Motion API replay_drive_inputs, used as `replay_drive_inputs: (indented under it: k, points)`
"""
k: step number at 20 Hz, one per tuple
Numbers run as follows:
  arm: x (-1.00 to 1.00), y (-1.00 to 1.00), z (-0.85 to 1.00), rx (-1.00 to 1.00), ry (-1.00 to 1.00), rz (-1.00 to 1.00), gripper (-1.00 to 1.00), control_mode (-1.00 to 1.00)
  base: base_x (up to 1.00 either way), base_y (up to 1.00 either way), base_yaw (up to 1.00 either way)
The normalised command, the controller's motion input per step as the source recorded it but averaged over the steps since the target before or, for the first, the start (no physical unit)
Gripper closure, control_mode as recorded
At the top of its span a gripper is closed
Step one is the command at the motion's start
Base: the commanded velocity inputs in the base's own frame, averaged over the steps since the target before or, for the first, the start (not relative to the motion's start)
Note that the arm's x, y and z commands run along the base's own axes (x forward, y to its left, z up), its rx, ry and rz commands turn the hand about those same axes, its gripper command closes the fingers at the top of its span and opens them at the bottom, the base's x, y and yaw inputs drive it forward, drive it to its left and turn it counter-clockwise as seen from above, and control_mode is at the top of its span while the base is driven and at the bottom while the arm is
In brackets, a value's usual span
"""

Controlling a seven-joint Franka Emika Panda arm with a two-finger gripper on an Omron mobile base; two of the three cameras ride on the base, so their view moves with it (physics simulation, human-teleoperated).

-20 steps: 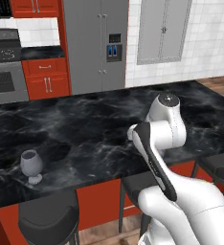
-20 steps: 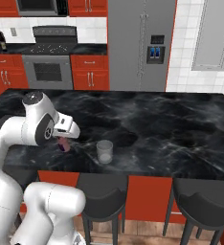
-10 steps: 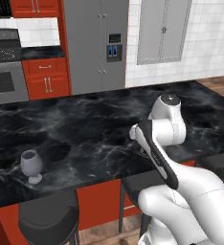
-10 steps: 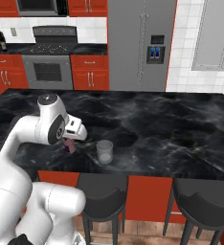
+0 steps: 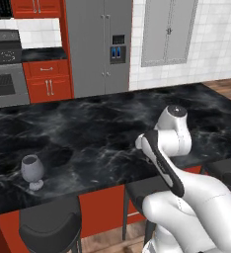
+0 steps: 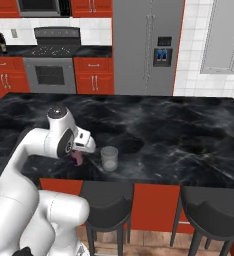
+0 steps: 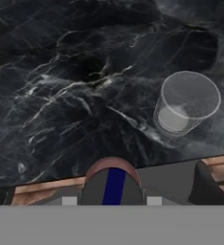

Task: There is a wine glass and glass cup on the dining counter. Place the wine bottle next to the wine glass and the juice bottle next to the glass cup.

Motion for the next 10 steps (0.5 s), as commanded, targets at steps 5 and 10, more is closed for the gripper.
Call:
replay_drive_inputs:
  k: [5,10]
  points:
    - [0.23,-0.02,-0.26,0.00,0.00,0.00,1.00,-1.00,0.00,0.00,0.00]
    - [0.25,-0.05,-0.20,0.00,-0.01,0.00,1.00,-1.00,0.00,0.00,0.00]
